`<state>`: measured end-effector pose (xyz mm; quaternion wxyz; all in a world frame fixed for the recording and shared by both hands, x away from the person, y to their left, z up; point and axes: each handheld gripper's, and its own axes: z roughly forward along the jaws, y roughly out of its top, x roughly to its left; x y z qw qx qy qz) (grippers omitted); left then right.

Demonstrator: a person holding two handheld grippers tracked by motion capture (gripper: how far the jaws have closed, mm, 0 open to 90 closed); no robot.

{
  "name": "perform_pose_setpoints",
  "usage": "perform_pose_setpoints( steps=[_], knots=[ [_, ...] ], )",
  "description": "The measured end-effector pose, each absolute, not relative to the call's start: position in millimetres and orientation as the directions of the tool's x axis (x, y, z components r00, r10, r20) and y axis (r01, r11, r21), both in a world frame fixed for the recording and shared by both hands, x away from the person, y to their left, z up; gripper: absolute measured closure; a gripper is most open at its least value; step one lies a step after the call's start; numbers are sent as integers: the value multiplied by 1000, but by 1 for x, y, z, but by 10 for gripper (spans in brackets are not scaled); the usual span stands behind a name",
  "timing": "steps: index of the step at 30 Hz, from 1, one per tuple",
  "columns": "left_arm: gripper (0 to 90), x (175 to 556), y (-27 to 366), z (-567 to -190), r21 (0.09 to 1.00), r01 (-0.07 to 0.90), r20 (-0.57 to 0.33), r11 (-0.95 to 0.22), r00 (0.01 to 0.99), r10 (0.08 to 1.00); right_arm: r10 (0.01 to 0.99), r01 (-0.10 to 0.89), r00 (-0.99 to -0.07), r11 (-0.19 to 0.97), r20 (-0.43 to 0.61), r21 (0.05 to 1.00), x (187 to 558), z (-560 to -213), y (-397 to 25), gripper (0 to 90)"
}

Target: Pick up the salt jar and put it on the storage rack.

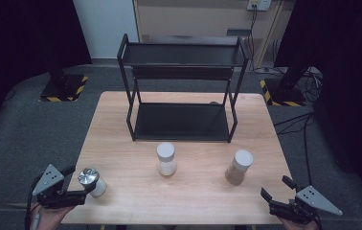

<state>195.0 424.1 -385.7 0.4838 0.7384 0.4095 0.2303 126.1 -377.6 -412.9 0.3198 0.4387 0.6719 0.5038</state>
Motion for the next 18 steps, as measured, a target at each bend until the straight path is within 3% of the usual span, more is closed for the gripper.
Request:
perform_pose_setpoints(
  steps=[18],
  knots=[
    [95, 223, 433, -405, 883, 414, -78, -222, 596, 799, 912, 267, -411, 108, 11, 958, 126, -413, -378, 73]
  ],
)
